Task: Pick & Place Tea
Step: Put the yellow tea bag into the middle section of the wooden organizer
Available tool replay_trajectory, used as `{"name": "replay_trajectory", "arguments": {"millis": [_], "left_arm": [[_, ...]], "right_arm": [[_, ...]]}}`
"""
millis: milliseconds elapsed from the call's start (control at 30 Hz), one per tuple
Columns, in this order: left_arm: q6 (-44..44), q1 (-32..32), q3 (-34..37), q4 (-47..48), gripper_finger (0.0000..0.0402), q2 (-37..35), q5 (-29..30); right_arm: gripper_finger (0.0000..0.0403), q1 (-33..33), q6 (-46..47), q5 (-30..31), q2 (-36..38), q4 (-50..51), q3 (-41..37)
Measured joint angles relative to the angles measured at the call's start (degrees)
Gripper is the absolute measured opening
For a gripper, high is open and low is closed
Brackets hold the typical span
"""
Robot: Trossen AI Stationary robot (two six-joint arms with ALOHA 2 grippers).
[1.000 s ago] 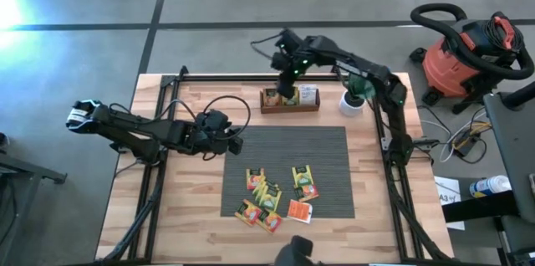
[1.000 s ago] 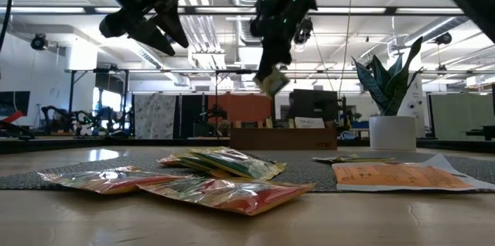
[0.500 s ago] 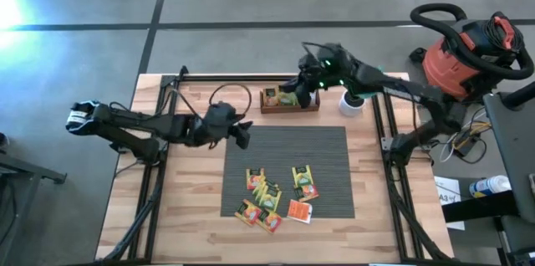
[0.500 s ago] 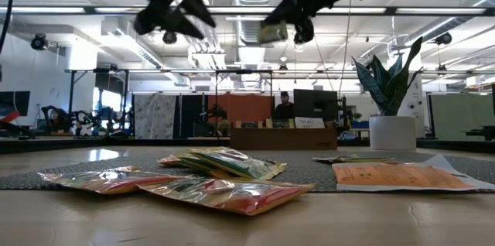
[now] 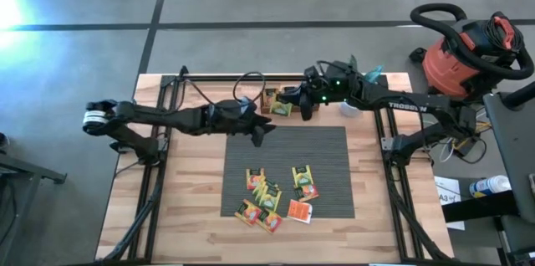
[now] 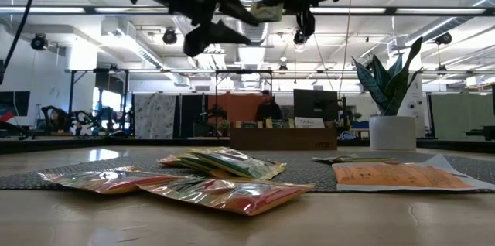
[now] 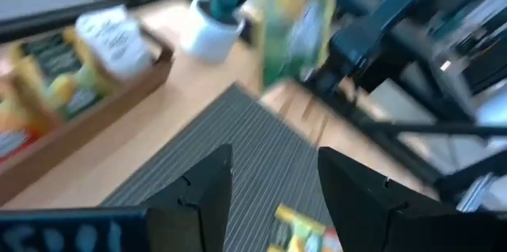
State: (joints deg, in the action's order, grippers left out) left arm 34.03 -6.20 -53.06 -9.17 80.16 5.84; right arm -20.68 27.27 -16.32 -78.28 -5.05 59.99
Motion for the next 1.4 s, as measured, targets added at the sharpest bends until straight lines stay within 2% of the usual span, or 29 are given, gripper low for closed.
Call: {"name": "replay_trajectory", "arguments": {"millis": [167, 800, 1100, 1400], "left_arm": [[0.3, 0.0, 0.0, -5.9, 0.0181, 1.6, 0.0], [-2.9, -1.3, 0.0, -9.9, 0.0181, 1.5, -0.4], [-2.8, -1.3, 0.0, -9.9, 0.0181, 1.3, -0.5], [-3.5, -1.3, 0.0, -9.8, 0.0181, 1.2, -3.4]], "right_arm": [[0.0008, 1.2, 1.1, 2.4, -0.6, 0.0, 1.0], [0.0009, 3.2, 4.3, 1.1, -0.7, 0.1, 1.3], [0.0009, 3.3, 2.8, 0.9, -0.7, 4.5, 1.1], [0.0009, 3.3, 1.0, 0.9, -0.6, 5.7, 1.1]]}}
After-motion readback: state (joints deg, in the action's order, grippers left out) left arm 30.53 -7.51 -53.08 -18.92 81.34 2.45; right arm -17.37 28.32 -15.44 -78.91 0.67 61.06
